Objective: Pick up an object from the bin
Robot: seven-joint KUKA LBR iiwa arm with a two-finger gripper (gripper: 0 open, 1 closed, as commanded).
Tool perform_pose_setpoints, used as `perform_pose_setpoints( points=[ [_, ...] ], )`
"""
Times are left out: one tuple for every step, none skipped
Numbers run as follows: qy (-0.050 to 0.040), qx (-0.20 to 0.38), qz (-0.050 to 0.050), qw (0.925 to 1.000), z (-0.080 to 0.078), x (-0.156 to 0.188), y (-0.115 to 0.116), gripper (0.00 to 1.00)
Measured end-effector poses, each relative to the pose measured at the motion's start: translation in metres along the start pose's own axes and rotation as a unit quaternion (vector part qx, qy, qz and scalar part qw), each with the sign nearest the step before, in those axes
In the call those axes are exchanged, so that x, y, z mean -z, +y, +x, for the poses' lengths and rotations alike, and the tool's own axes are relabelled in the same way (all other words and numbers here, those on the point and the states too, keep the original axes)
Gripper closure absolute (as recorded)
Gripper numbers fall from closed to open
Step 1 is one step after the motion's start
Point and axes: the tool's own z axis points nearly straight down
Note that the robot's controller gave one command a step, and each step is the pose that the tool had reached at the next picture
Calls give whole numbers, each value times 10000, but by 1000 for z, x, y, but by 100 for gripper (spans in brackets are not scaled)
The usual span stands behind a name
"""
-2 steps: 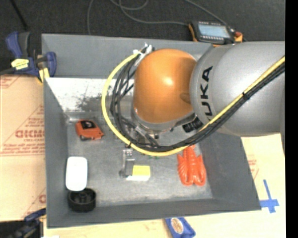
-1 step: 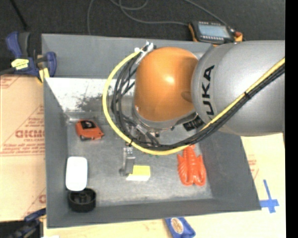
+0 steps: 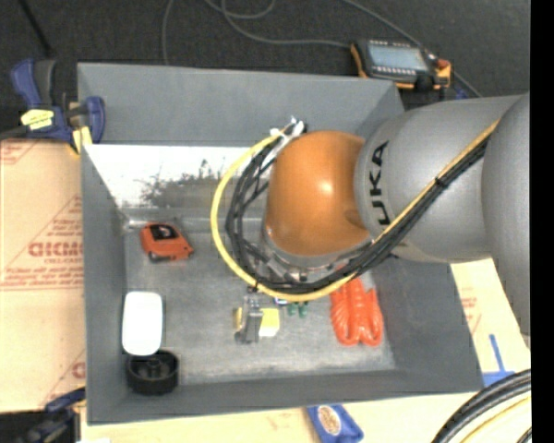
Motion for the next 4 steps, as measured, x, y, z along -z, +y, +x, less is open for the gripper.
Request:
perform_pose_setpoints(
  points=[
    [17, 212, 13, 9998, -12, -8, -47, 0],
    [21, 929, 11, 9957, -31, -56, -41, 0],
    [23, 88, 9, 10000, -10, -99, -37, 0],
    [10, 647, 8, 9979, -23, -99, -42, 100]
  ],
)
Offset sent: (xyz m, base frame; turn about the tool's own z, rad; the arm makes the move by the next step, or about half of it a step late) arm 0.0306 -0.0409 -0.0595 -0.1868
